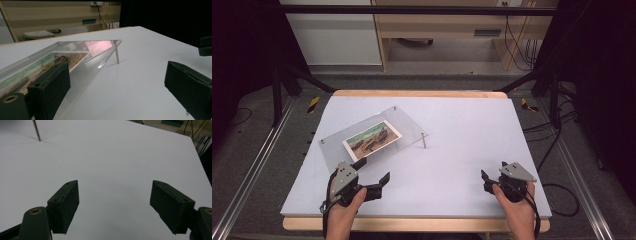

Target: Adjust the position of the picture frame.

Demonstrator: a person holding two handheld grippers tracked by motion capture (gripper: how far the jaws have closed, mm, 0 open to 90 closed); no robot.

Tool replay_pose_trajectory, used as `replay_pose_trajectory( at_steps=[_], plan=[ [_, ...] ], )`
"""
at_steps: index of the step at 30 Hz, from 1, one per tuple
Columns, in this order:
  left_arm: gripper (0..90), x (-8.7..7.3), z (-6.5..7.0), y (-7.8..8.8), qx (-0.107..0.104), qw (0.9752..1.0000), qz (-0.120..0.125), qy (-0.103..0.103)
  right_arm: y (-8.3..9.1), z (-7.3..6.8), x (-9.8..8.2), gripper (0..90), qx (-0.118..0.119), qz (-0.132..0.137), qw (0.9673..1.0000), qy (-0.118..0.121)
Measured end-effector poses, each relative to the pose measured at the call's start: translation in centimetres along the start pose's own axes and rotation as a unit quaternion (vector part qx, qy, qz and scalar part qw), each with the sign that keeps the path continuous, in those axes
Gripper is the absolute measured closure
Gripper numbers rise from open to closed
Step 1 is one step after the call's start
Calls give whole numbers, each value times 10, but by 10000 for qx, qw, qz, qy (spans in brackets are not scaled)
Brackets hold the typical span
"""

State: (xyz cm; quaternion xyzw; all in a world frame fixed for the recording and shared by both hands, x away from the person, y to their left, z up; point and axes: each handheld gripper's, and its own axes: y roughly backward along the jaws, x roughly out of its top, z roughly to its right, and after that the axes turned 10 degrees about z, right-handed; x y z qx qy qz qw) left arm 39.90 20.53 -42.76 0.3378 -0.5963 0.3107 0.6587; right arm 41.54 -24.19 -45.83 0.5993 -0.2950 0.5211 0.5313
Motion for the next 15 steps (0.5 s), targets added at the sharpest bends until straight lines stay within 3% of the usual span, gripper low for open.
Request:
replay_pose_trajectory(
  at_steps=[9,15],
  plan=[
    [60,6,-6,14,219,9997,130,32,-2,-3,-2,234,131,-157,9998,6],
    [62,17,-12,31,538,9983,23,-222,-2,-2,-2,232,138,-242,9996,-13]
  ],
)
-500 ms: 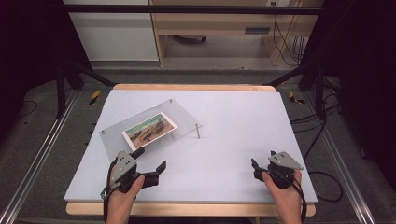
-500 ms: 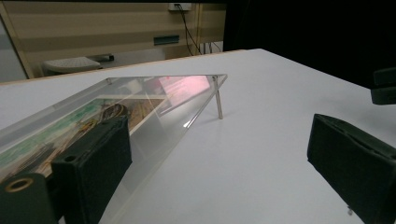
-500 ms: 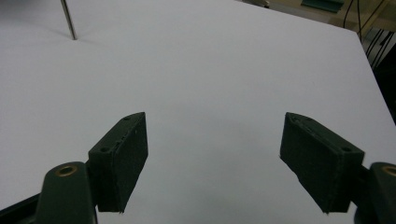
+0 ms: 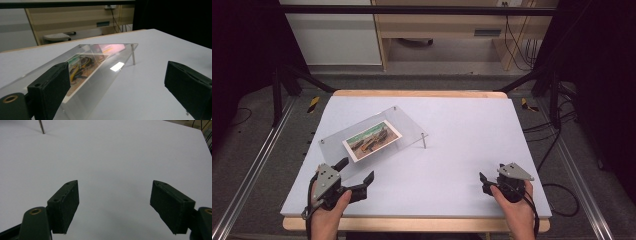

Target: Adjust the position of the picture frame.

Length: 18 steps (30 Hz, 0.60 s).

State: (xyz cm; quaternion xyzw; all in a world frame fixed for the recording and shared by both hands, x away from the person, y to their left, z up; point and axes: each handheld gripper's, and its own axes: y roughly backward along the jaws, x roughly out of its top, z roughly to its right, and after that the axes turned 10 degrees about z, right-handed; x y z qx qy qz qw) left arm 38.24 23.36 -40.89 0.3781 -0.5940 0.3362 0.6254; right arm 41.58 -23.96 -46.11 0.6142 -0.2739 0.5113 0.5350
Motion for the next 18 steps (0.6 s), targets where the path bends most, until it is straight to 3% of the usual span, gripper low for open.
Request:
replay_pose_trajectory(
  at_steps=[3,5,6,11,14,15,18],
  plan=[
    [66,4,-9,11,374,9992,-154,-48,0,0,0,229,-20,-46,10000,-23],
    [66,5,-10,14,453,9987,-207,-77,-1,0,0,228,-35,-76,10000,-55],
    [65,6,-14,20,604,9977,-274,-159,-1,0,1,227,-28,-100,9999,-74],
    [60,9,-18,38,852,9937,-425,-593,-1,-1,0,224,-23,-149,9999,-63],
    [43,8,-21,45,859,9940,-451,-507,-1,0,0,224,-26,-166,9998,-66],
    [42,5,-24,50,872,9944,-494,-339,-1,0,0,221,-44,-176,9998,-98],
    [42,1,-27,56,927,9942,-504,-193,-1,0,-1,222,-54,-171,9998,-123]
  ],
)
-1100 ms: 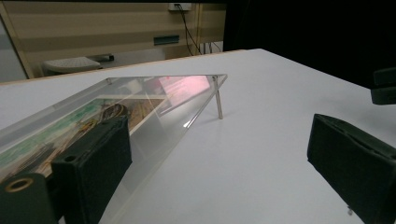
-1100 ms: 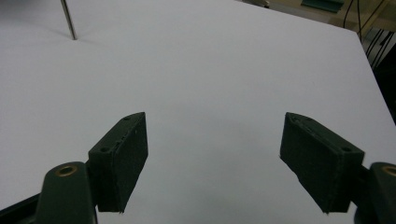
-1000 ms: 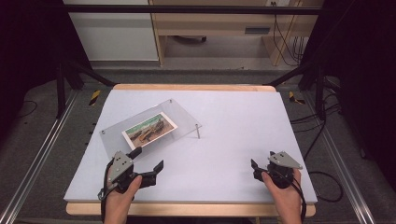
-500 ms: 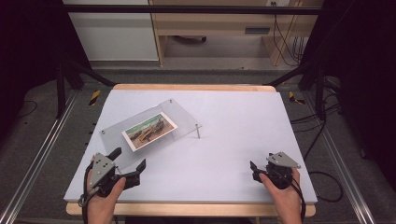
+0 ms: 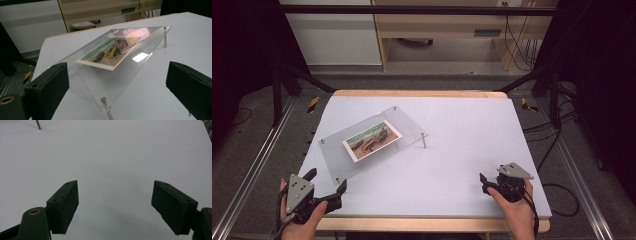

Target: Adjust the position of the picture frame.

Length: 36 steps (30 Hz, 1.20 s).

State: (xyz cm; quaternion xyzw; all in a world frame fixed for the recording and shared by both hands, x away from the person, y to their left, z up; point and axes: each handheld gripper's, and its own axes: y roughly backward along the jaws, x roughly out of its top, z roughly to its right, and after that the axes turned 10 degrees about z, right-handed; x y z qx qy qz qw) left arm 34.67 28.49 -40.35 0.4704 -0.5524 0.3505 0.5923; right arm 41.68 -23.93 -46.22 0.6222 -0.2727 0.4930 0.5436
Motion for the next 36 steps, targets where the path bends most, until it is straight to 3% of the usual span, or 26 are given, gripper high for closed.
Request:
replay_pose_trajectory(
  at_steps=[10,11,14,16,18,19,20,22,23,27,30,36],
  plan=[
    [39,-20,-16,8,200,9989,-393,144,0,0,0,223,25,-46,10000,15],
    [42,-23,-15,9,249,9986,-461,25,0,0,0,223,28,-51,10000,10],
    [58,-24,-14,10,270,9984,-495,-81,-1,0,0,223,47,-79,10000,2],
    [73,-27,-13,7,154,9983,-558,-65,-1,-1,0,224,49,-86,10000,7],
    [97,-29,-13,5,83,9981,-610,-8,-1,-1,0,225,45,-99,9999,6],
    [108,-36,-12,0,-52,9973,-703,186,-2,-2,0,228,52,-84,10000,-9],
    [114,-36,-12,0,-52,9973,-703,186,-2,-2,0,228,52,-84,10000,-9],
    [133,-44,-10,-6,-150,9960,-772,430,-2,-3,0,233,69,-44,10000,29],
    [152,-44,-10,-6,-150,9960,-772,430,-1,-3,0,234,58,-41,10000,17],
    [268,-55,-10,-16,-187,9930,-866,780,-1,-3,0,239,35,-27,10000,35],
    [311,-59,-11,-20,-216,9918,-958,822,-2,-3,0,242,25,-17,10000,38],
    [422,-61,-11,-28,-85,9927,-979,693,-1,-3,0,251,-4,-12,10000,47]
  ],
)
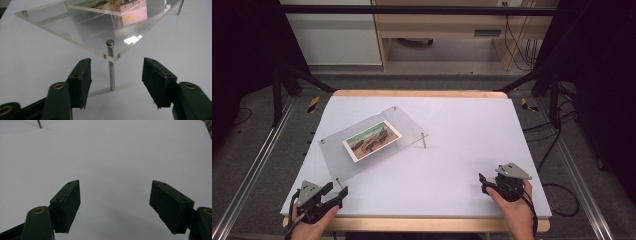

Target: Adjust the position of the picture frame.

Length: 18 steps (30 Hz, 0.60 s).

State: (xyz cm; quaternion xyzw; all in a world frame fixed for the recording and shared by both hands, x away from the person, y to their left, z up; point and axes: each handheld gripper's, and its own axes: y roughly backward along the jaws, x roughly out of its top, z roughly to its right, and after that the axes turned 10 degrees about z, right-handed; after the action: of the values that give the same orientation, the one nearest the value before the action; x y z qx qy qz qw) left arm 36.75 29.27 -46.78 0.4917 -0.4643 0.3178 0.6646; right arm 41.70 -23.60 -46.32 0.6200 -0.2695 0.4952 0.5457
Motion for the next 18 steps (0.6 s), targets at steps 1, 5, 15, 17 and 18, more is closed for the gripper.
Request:
replay_pose_trajectory(
  at_steps=[1,5,15,17,18],
  plan=[
    [451,-1,0,-1,40,10000,-6,-16,0,0,0,255,-9,5,10000,3],
    [493,-2,1,-4,79,9999,24,-73,0,0,0,256,-10,2,10000,21],
    [596,-3,1,-14,220,9995,216,-20,0,0,1,260,17,122,9999,-2],
    [614,-4,3,-15,234,9994,232,-90,-4,-9,7,259,233,264,9994,11],
    [619,-4,5,-16,246,9993,212,-185,-7,-13,11,259,348,339,9988,28]
  ],
)
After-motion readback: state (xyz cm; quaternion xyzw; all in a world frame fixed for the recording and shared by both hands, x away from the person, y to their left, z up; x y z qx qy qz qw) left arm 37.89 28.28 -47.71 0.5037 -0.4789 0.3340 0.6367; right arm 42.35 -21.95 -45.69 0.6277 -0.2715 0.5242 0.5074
